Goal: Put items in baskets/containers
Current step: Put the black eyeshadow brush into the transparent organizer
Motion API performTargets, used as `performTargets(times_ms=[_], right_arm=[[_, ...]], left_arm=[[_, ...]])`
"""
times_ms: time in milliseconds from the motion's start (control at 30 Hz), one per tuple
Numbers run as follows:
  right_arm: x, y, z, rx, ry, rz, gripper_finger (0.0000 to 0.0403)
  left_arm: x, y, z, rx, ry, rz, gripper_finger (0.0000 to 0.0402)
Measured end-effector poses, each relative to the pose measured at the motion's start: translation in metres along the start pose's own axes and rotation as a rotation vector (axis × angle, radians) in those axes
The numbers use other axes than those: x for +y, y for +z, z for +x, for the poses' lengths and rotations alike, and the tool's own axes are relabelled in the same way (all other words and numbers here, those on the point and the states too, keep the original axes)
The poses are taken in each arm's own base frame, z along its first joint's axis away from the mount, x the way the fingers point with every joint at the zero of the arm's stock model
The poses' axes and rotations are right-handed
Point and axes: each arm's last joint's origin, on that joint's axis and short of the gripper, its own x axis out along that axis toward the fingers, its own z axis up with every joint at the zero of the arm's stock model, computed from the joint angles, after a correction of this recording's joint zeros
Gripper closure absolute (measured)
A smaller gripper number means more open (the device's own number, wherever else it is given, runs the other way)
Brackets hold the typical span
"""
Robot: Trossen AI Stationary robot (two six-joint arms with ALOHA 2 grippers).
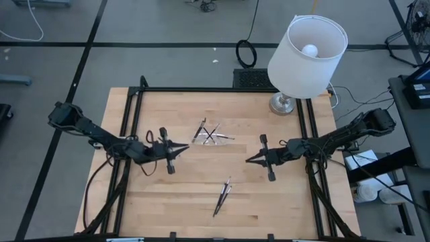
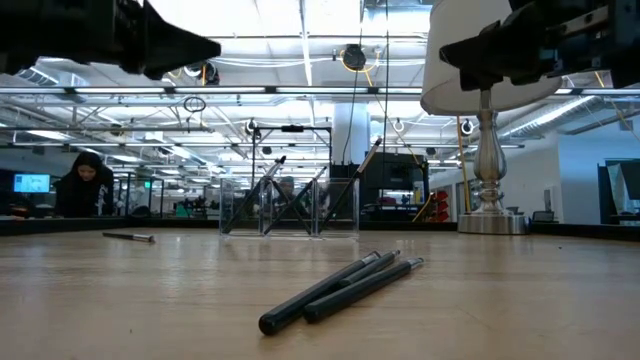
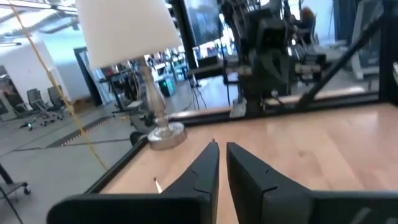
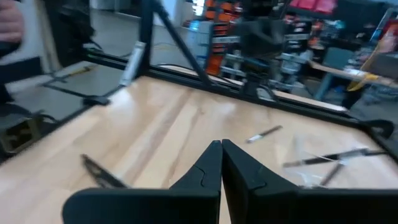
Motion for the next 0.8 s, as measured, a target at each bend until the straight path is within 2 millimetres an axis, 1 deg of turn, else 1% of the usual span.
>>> performTargets(times_ms=[100, 233, 400, 600, 700, 800], right_arm=[[-0.001, 0.0, 0.0, 0.0, -0.023, -0.03, 0.0403], [-0.001, -0.001, 0.001, 0.003, -0.024, -0.033, 0.0403], [0.0, -0.005, 0.004, 0.018, -0.022, -0.04, 0.0403], [0.002, -0.009, 0.009, 0.019, -0.019, -0.035, 0.0403], [0.002, -0.011, 0.011, 0.028, -0.016, -0.036, 0.0403], [0.002, -0.013, 0.012, 0.03, -0.017, -0.055, 0.0403]], left_arm=[[-0.001, -0.005, 0.0, 0.049, -0.003, 0.056, 0.0362], [-0.001, -0.009, 0.0, 0.087, -0.002, 0.086, 0.0368], [-0.003, -0.018, -0.001, 0.16, -0.018, 0.098, 0.0378], [-0.003, -0.02, -0.002, 0.184, -0.021, 0.078, 0.0397], [-0.003, -0.021, -0.002, 0.189, -0.02, 0.061, 0.0393], [-0.003, -0.021, -0.002, 0.189, -0.02, 0.058, 0.0378]])
